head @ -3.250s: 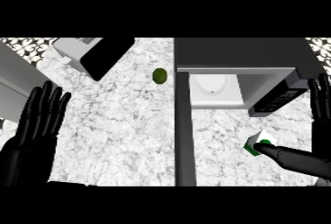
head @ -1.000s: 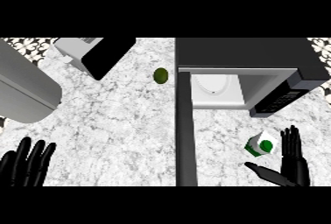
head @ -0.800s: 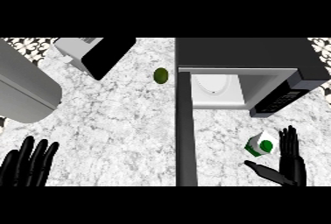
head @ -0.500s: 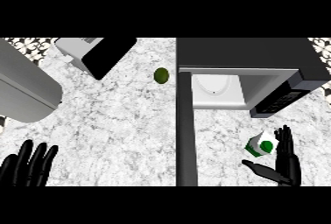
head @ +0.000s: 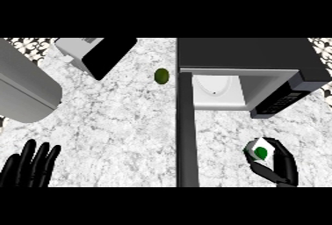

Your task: Pick up the milk, place it into the microwave and close the microwave

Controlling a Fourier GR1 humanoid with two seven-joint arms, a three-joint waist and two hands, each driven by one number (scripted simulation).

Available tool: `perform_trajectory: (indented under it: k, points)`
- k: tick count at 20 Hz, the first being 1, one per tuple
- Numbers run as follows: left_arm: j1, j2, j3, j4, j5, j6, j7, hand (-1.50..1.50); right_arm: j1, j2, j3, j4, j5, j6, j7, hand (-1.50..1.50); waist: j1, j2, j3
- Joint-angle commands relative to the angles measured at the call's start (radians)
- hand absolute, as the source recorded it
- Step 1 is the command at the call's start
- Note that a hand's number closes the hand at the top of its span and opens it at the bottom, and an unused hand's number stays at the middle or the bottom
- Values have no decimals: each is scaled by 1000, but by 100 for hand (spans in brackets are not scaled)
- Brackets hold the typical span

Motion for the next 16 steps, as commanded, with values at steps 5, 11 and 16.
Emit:
perform_trajectory:
  k: [5,11,16]
  points:
    - [25,8,10,-43,14,1,16,-150,39,78,83,-147,2,120,-98,150,-14,-4,6]
    - [60,-1,-2,-49,5,14,21,-150,250,65,187,-326,26,194,-97,150,-25,-4,5]
    - [-1,12,112,41,76,-1,-28,-150,325,131,243,-569,1,109,63,150,-20,-1,5]
